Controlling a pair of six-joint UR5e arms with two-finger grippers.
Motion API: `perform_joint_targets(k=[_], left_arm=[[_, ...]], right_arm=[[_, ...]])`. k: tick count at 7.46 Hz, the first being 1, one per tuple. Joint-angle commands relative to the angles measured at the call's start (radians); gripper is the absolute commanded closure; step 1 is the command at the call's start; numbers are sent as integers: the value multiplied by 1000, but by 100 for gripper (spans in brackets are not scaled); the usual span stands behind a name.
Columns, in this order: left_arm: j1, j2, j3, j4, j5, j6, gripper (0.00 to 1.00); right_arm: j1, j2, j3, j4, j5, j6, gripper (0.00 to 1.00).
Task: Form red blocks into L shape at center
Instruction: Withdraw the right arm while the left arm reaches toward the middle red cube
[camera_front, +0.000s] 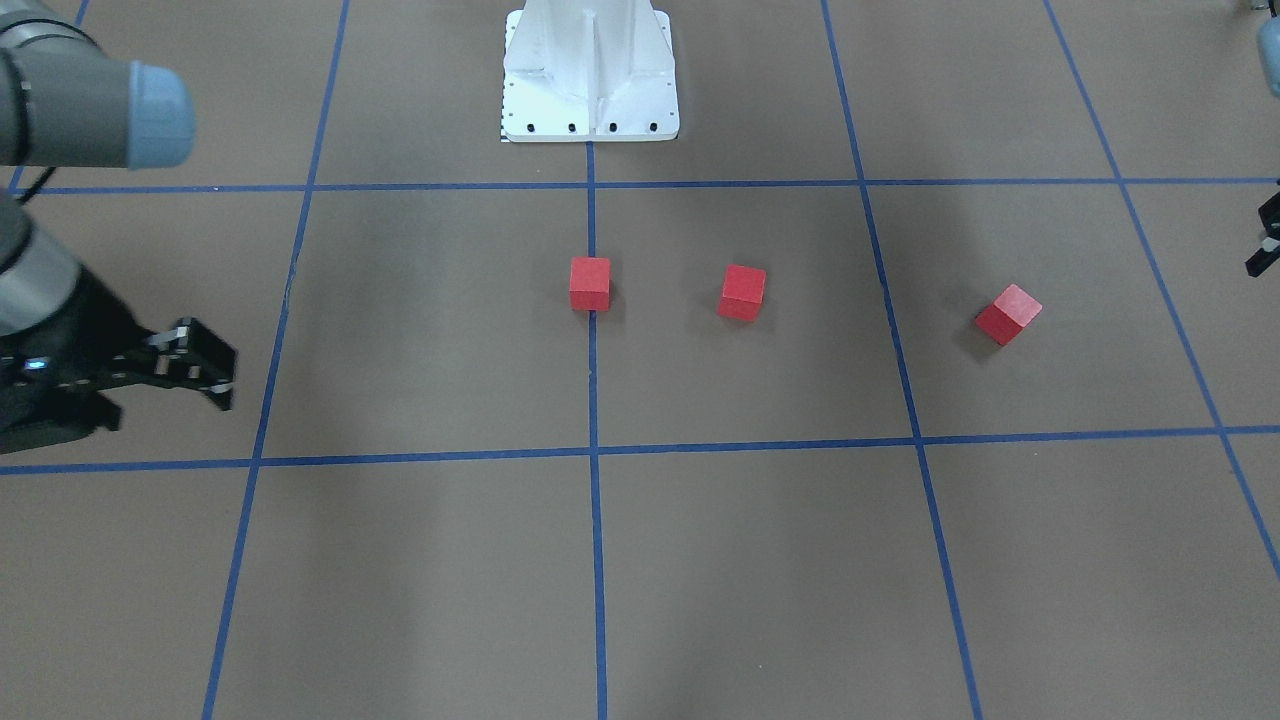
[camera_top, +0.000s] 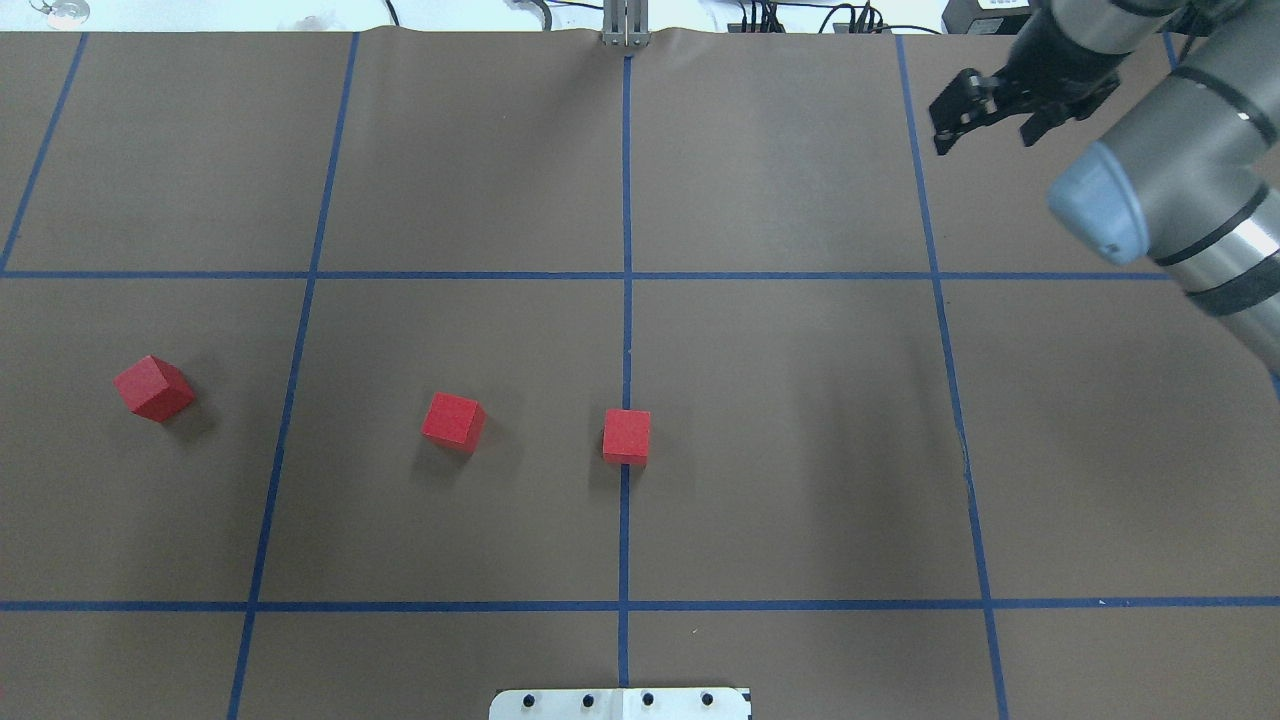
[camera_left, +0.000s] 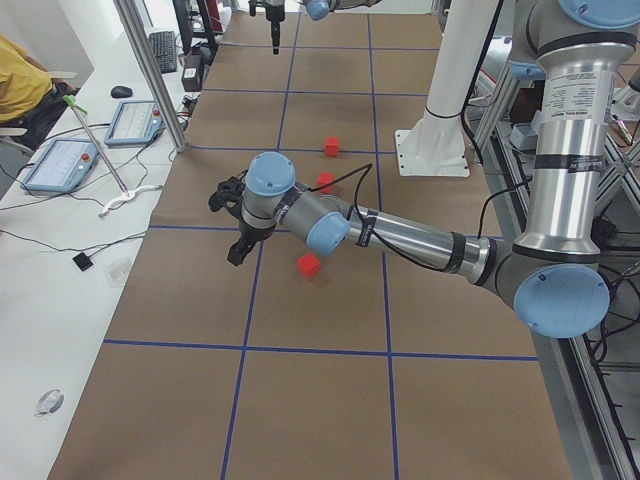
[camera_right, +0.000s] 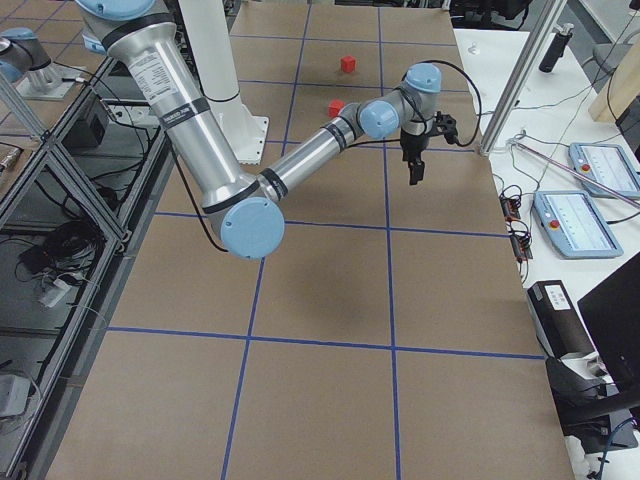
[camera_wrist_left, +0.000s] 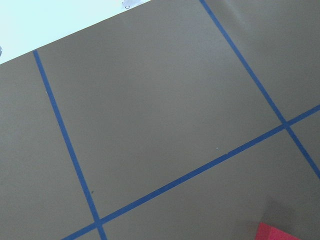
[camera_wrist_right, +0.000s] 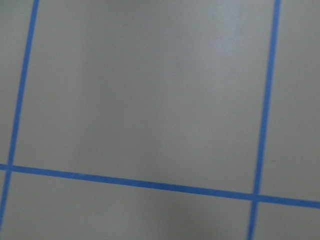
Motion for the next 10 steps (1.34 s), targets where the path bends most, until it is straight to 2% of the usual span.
perform_joint_targets(k=[1,2,4,6,8,9,10], left_arm=[[170,1,-25,-121,9,-253,0],[244,-23,-56,-121,32,-397,0],[498,-33,-129,-121,267,-633,0],[710,-48,-140,-118,395,-795,0],[935,-80,-136,-113,724,-893,0],[964,-132,-134,-64,734,-924,0],[964,-234,-140,118,681,-930,0]], right_arm=[[199,-151,-27,1,52,-369,1],[253,-200,-47,1,57,-471,1],[342,-342,-47,10,64,-537,1],[365,-433,-47,13,37,-611,1],[374,-437,-47,12,38,-611,1],[374,-438,-47,12,38,-610,1],[374,-438,-47,12,38,-605,1]])
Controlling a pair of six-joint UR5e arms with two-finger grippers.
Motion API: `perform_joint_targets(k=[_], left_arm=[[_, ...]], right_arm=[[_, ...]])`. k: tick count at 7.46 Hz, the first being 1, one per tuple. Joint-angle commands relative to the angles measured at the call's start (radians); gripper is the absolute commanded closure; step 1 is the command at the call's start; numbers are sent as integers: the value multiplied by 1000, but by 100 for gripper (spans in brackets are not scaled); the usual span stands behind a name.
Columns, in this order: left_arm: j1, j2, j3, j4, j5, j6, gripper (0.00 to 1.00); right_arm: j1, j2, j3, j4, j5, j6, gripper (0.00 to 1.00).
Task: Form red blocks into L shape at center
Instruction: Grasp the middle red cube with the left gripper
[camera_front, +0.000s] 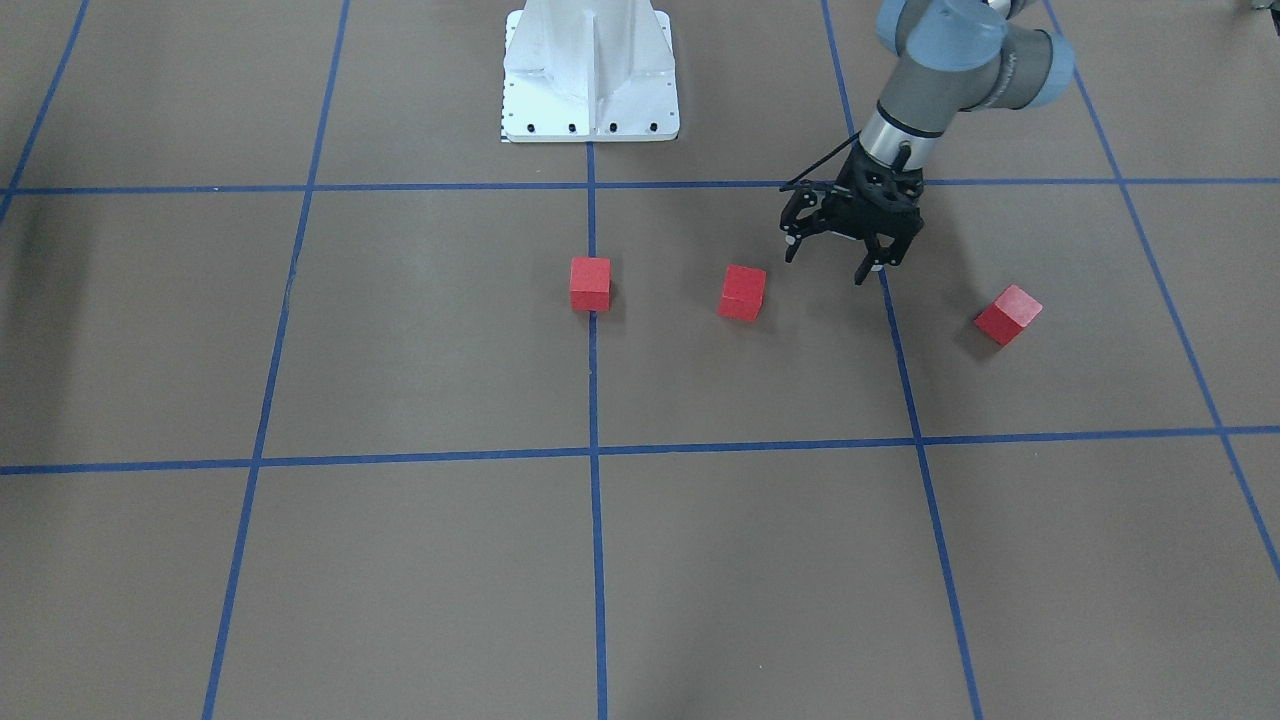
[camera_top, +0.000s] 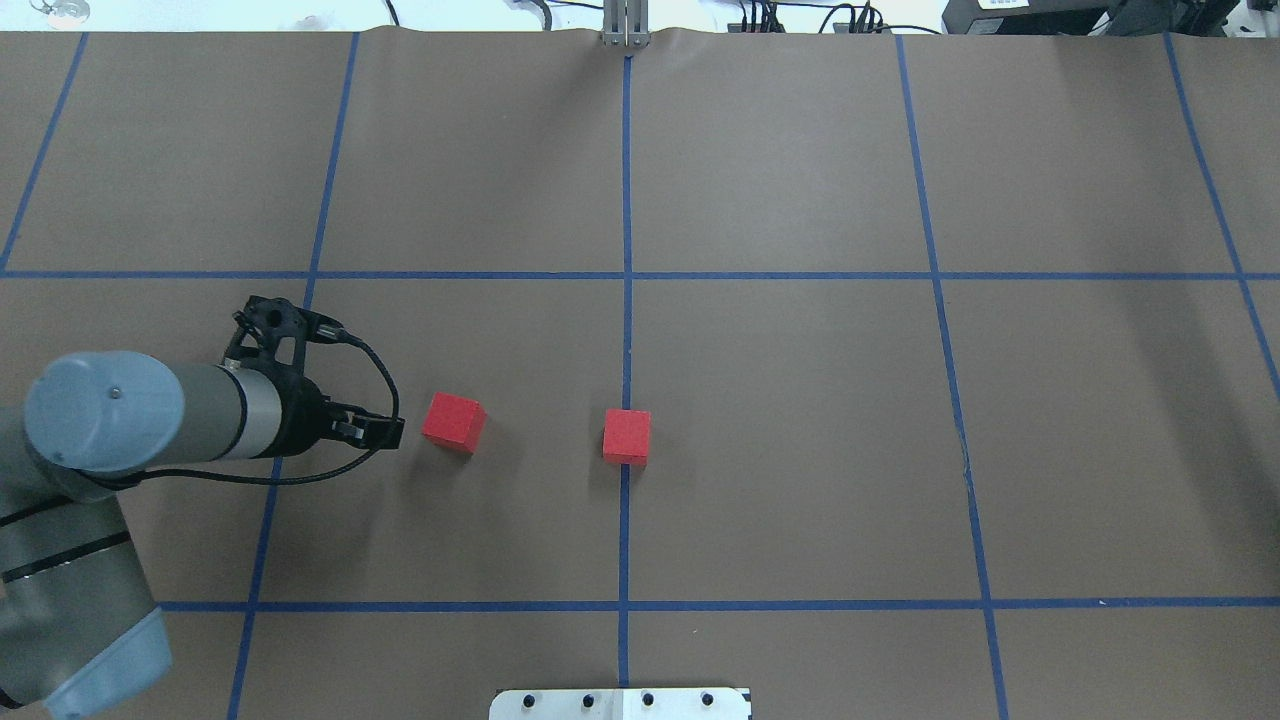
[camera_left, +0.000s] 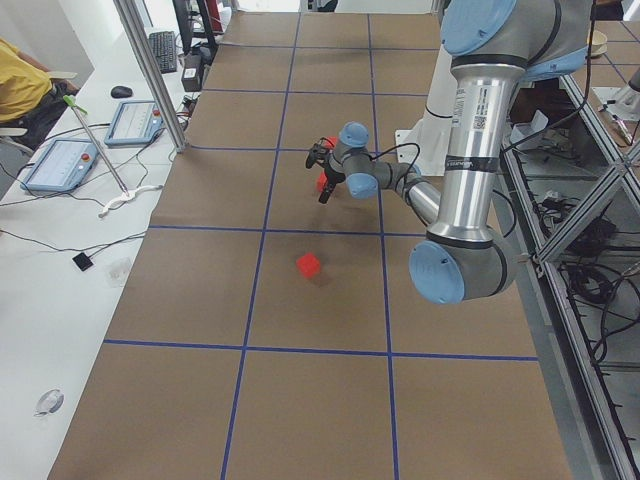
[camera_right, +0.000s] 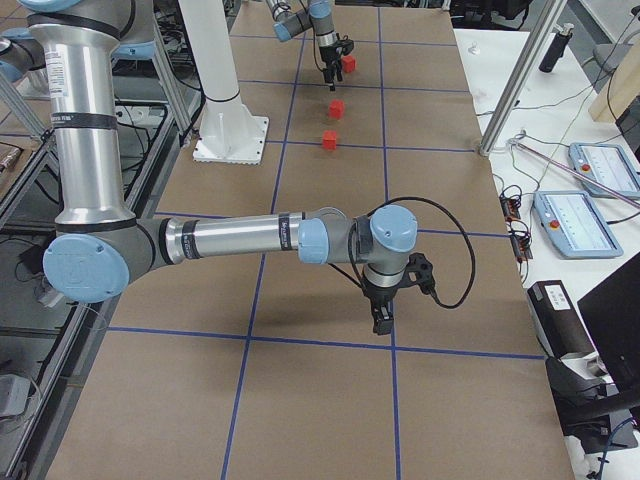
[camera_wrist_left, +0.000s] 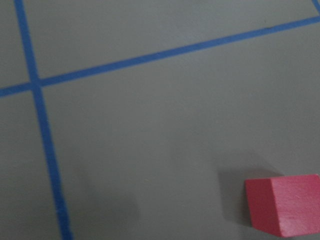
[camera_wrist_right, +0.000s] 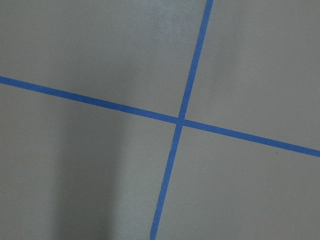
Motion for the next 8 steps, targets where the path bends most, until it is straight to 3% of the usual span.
perform_joint_targets(k=[1,3,8], left_arm=[[36,-193,4,316,-51,-28,1],[36,-226,32,350,-110,-7,2],[-19,-258,95,344,-111,82,2]], right_arm=[[1,-2,0,0,0,7,1],[1,2,0,0,1,8,1],[1,6,-3,-2,1,10,1]])
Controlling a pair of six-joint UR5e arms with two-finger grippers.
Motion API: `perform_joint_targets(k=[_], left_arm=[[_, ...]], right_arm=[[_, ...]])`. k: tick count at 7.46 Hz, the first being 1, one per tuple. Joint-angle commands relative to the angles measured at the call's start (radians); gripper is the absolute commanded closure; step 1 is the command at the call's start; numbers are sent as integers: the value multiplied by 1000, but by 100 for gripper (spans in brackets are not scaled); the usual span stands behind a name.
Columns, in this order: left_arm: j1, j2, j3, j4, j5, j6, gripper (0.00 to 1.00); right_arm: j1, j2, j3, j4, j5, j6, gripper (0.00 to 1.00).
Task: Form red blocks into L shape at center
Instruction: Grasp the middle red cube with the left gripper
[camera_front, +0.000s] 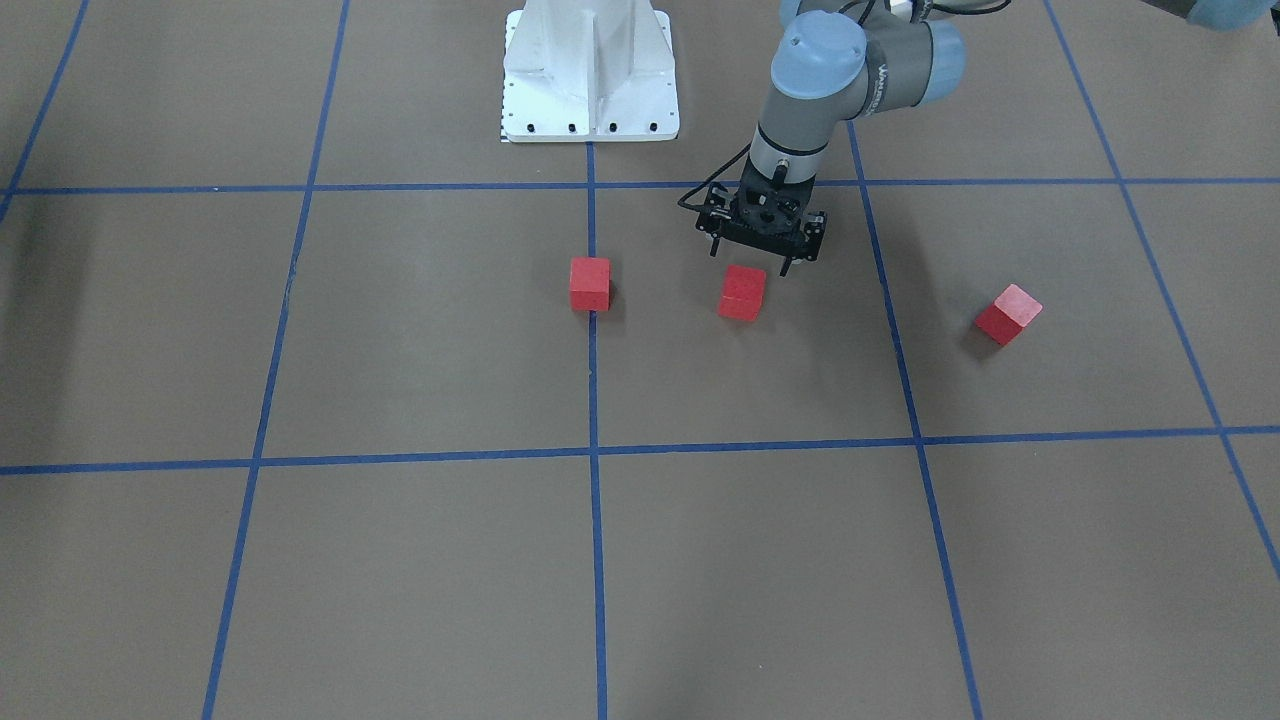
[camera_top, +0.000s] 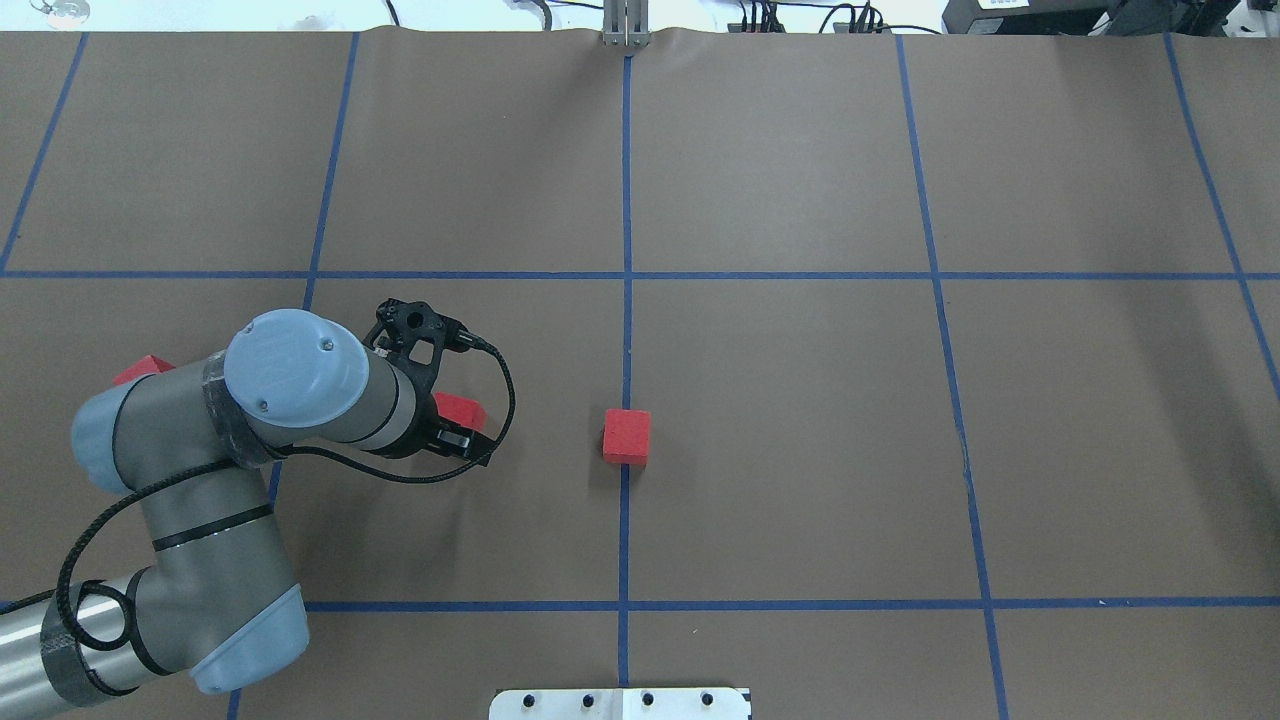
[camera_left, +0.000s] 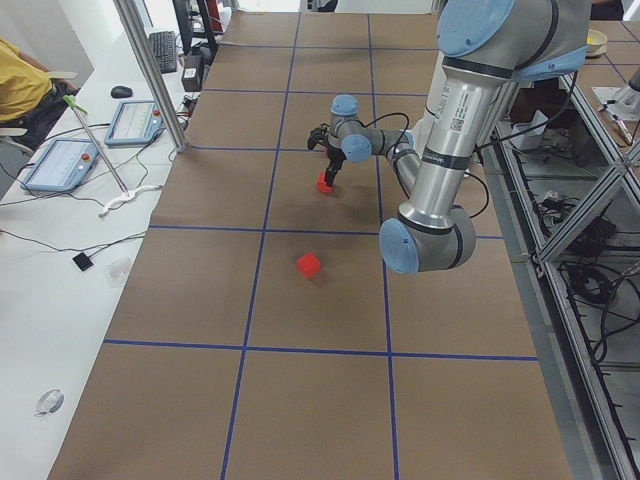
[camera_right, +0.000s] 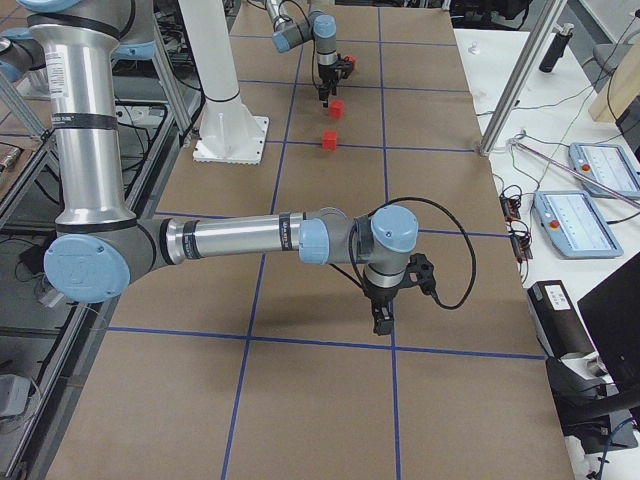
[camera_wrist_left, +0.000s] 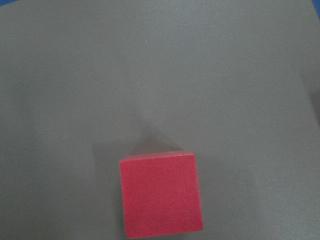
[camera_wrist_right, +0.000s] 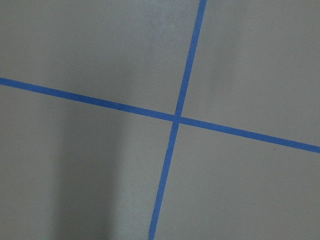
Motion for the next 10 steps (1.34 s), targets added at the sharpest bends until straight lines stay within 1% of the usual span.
perform_joint_targets(k=[1,4,5,6,7,8,10], left_arm=[[-33,-50,60,0,-2,-7,2],[-34,-64,100,-2,-2,-8,2],[-33,-64,106,-2,-3,-8,6],[-33,-64,108,-2,-35,-8,15],[-33,-64,107,-2,-69,-9,27],[-33,-65,108,-2,-69,-11,41],[-33,-65,105,0,-78,-11,55]], right_arm=[[0,1,0,-1,0,0,1],[0,1,0,-1,0,0,1],[-2,-1,0,-1,0,2,1],[0,-1,0,0,0,2,1],[0,1,1,0,0,6,1],[-2,1,1,0,0,6,1],[0,1,1,-1,0,6,1]])
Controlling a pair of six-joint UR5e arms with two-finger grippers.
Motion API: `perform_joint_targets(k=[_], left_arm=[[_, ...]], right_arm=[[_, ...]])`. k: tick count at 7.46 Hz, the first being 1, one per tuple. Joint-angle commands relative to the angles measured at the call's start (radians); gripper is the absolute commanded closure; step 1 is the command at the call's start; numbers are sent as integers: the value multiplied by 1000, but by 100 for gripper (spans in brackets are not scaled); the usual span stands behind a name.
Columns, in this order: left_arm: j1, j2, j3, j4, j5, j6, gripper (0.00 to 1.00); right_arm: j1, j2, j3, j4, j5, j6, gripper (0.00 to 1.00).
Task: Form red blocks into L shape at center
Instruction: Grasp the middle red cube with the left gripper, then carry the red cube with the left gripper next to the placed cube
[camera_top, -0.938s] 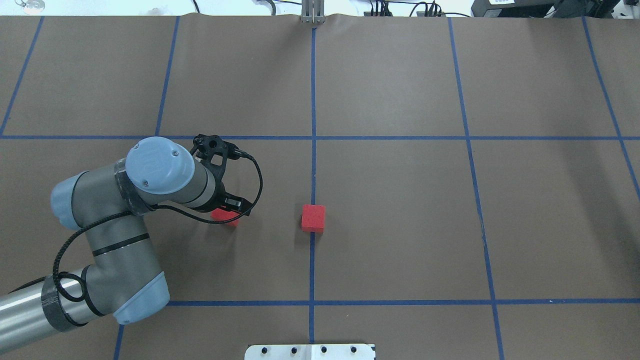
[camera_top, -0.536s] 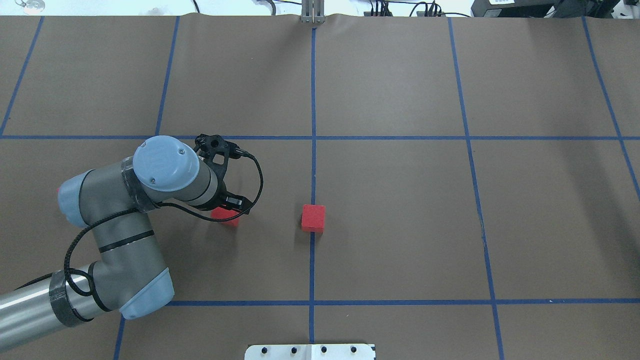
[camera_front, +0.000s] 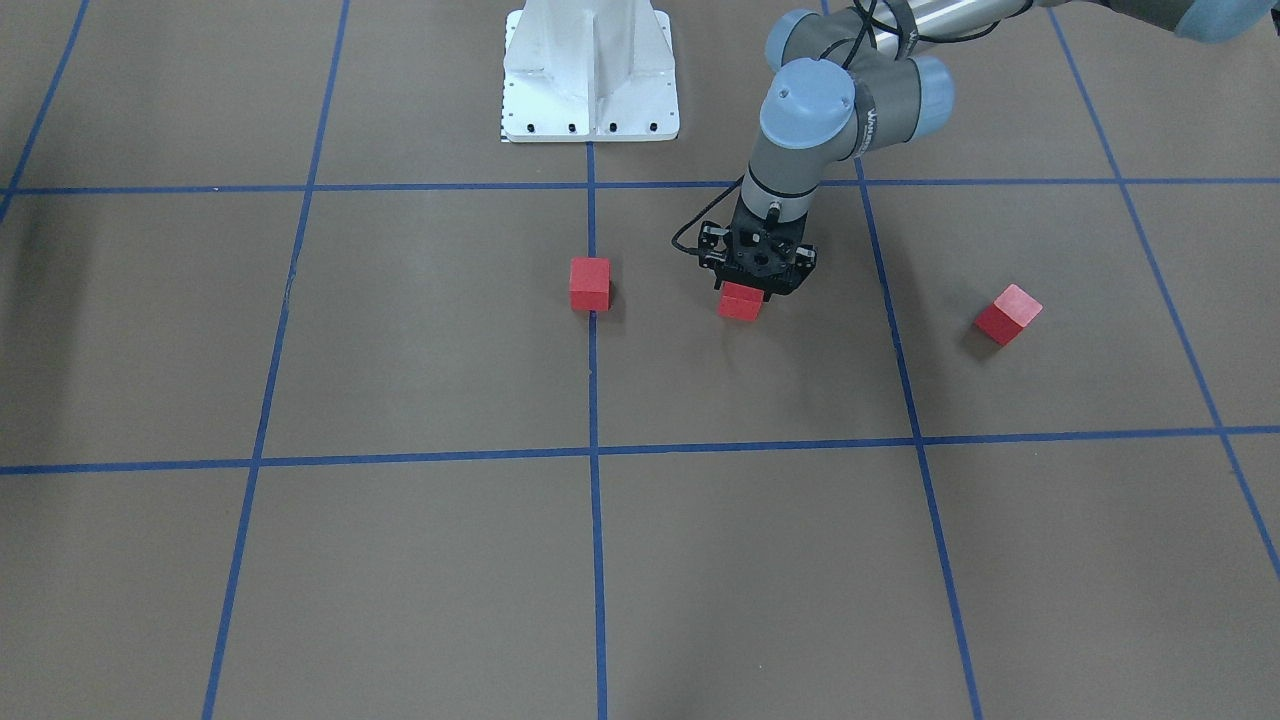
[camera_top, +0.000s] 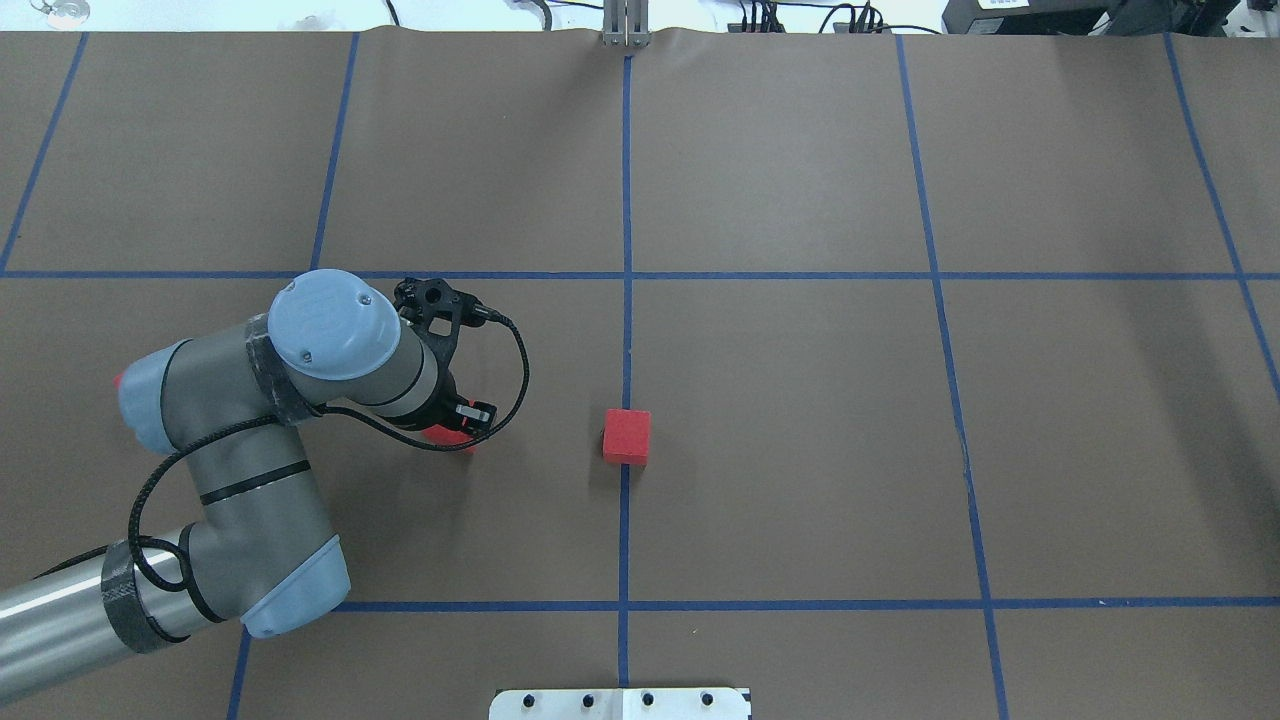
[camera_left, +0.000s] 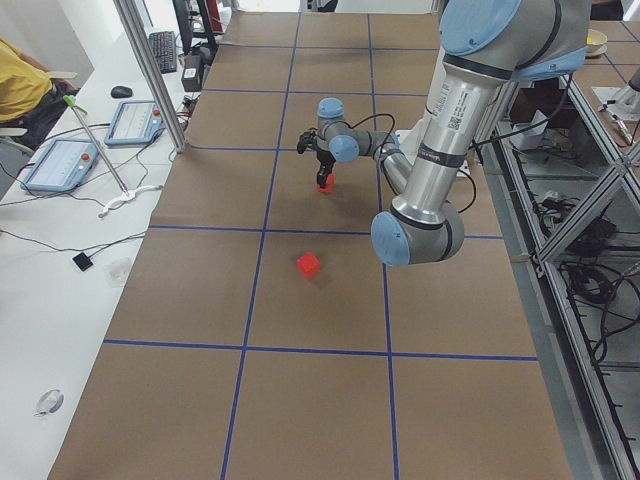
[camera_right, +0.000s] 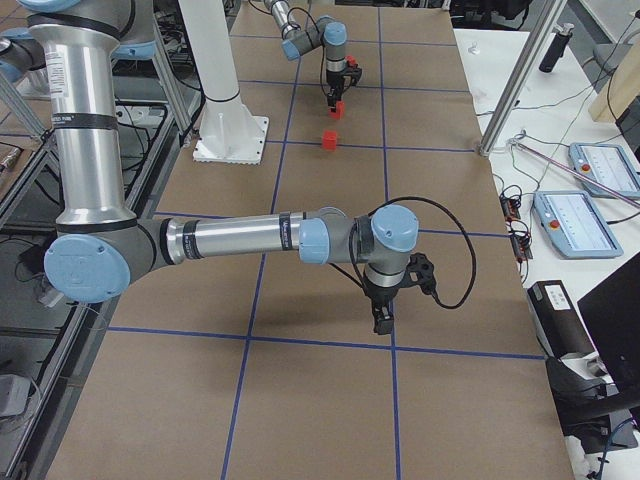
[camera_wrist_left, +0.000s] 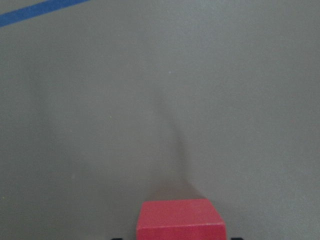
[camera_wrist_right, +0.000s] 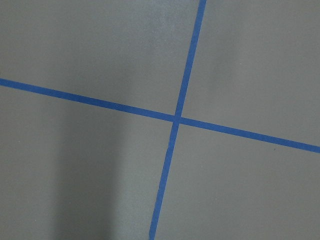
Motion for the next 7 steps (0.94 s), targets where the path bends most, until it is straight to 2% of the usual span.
perform_joint_targets(k=[1,3,5,6,7], left_arm=[[-1,-2,-9,3,-23,-2,65],[-58,-51,-8,29,-83,-3,69],[-89,-185,26,160,-85,-31,69],[-89,-277,107,162,-85,-70,69],[-89,-389,234,158,-85,-94,69]], right_arm=[[0,0,0,1,0,0,1],[-1,0,0,-1,0,2,1],[-1,-1,0,1,0,2,1],[-1,0,0,1,0,2,1],[-1,0,0,1,0,2,1]])
